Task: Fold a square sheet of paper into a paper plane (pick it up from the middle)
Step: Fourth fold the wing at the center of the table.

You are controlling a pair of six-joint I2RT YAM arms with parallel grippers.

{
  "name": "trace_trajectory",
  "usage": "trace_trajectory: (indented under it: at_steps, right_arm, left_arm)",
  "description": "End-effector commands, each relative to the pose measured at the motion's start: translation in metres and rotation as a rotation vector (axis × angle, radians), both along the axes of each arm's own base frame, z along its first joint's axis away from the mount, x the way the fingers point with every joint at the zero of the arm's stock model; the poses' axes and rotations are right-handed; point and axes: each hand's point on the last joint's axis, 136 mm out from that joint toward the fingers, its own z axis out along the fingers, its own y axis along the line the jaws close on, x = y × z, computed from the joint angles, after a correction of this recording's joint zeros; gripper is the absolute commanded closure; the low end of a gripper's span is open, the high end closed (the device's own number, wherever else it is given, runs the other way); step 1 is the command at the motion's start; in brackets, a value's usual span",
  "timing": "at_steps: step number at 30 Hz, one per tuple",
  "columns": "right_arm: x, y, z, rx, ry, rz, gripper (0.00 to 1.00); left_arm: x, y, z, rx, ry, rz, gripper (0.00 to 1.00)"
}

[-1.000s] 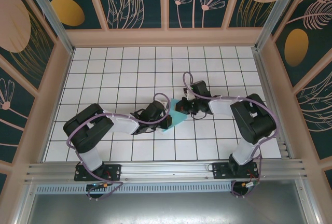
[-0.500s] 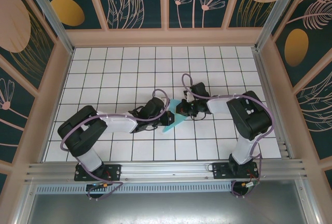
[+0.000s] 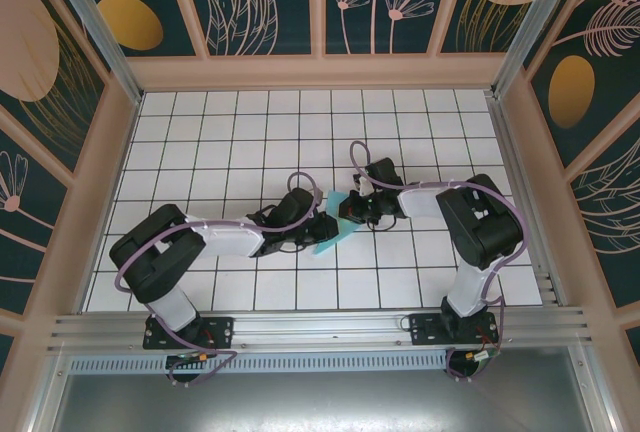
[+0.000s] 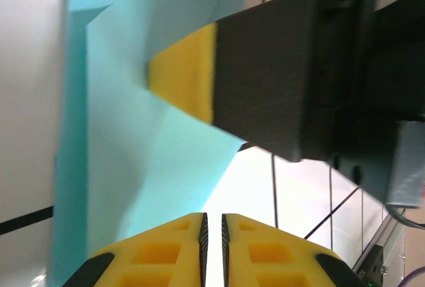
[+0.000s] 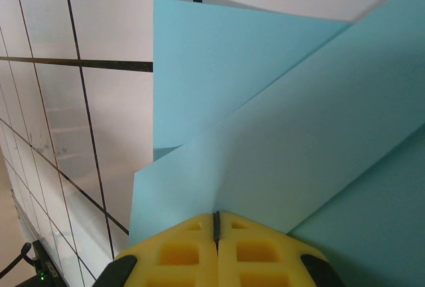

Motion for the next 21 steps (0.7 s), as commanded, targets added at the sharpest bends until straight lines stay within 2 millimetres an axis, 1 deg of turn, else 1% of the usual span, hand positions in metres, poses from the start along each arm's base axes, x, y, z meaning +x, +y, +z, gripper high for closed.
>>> trace_trajectory:
  at_steps: [1, 7, 14, 21]
  right_arm:
    - [-0.025, -0.041, -0.059, -0.237, 0.136, -0.063, 1.0]
    - [-0.027, -0.043, -0.062, -0.247, 0.144, -0.063, 1.0]
    - [-0.029, -0.043, -0.062, -0.248, 0.149, -0.064, 1.0]
    - [-0.03, -0.042, -0.062, -0.245, 0.151, -0.059, 1.0]
  left_arm:
    - [-0.007, 0.01, -0.019, 0.033, 0.074, 0.035, 0.83]
    - [-0.013, 0.015, -0.028, 0.036, 0.107, 0.048, 0.84]
    - [-0.019, 0.019, -0.034, 0.028, 0.134, 0.054, 0.84]
    - [-0.022, 0.017, -0.034, 0.007, 0.148, 0.051, 0.84]
